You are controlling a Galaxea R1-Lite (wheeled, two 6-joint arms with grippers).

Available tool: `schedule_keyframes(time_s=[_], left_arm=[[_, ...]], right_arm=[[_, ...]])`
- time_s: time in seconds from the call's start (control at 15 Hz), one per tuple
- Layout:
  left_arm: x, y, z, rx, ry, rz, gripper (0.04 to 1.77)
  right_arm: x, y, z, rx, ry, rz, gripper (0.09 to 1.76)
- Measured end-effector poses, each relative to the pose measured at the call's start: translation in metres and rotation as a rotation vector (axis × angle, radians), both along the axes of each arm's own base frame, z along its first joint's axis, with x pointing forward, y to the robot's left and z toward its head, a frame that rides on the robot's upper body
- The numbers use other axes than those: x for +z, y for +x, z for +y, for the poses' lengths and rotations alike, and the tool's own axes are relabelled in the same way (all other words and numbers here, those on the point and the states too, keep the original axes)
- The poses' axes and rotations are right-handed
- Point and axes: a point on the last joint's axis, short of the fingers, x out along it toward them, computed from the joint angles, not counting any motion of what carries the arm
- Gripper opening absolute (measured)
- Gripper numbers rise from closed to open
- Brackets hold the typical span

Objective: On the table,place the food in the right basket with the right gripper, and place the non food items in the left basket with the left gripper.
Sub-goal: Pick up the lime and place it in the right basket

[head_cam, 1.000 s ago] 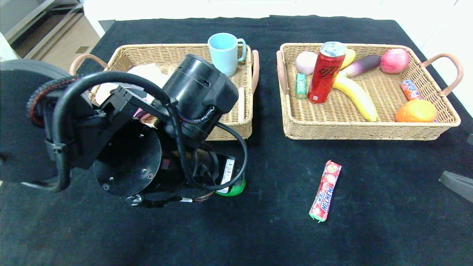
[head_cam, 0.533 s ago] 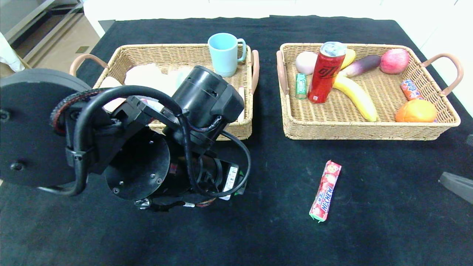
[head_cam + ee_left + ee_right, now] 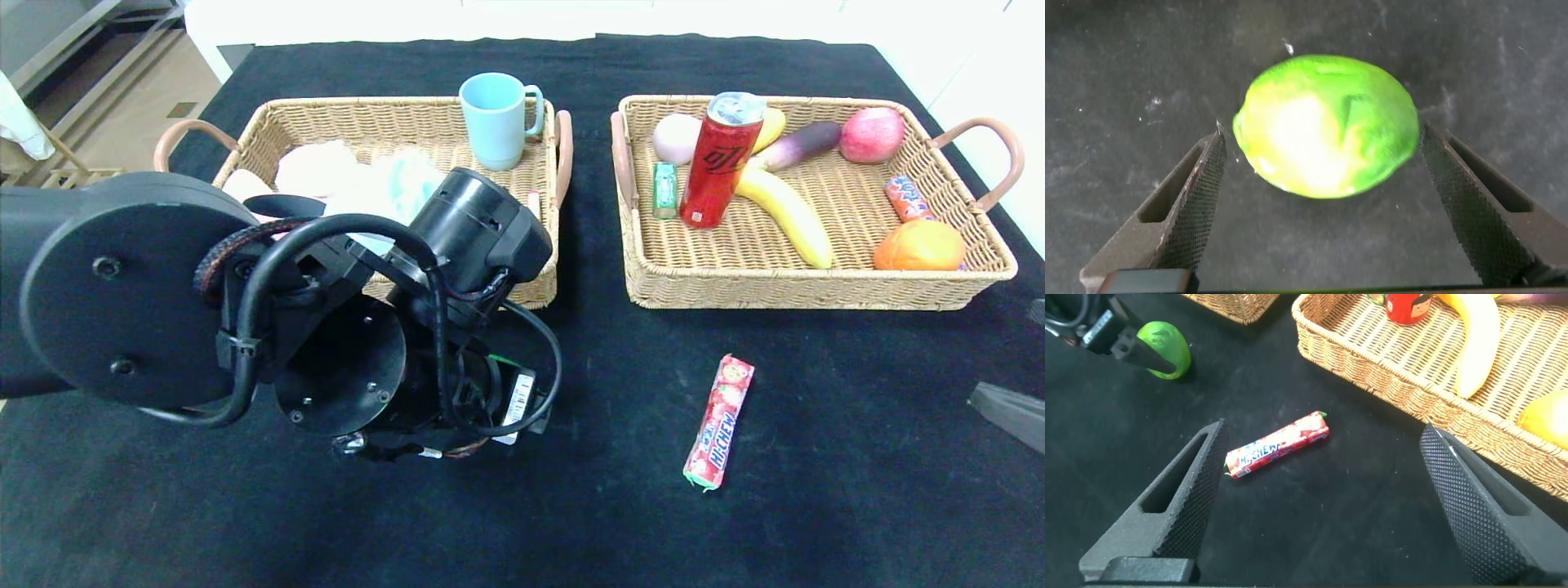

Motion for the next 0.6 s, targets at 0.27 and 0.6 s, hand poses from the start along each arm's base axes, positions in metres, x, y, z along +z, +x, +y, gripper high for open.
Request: schedule_keyframes(time_s=[0.27, 0.6], left_arm=[[-0.004, 0.004, -0.004, -0.008, -0.002, 0.017, 1.72], [-0.011, 0.011, -0.010, -0.007, -0.005, 0.018, 1.72]], right_arm=[[0.000, 0.000, 0.000, 0.000, 0.000, 0.001, 1.71], [0.000, 0.000, 0.000, 0.000, -0.001, -0.001, 1.71]])
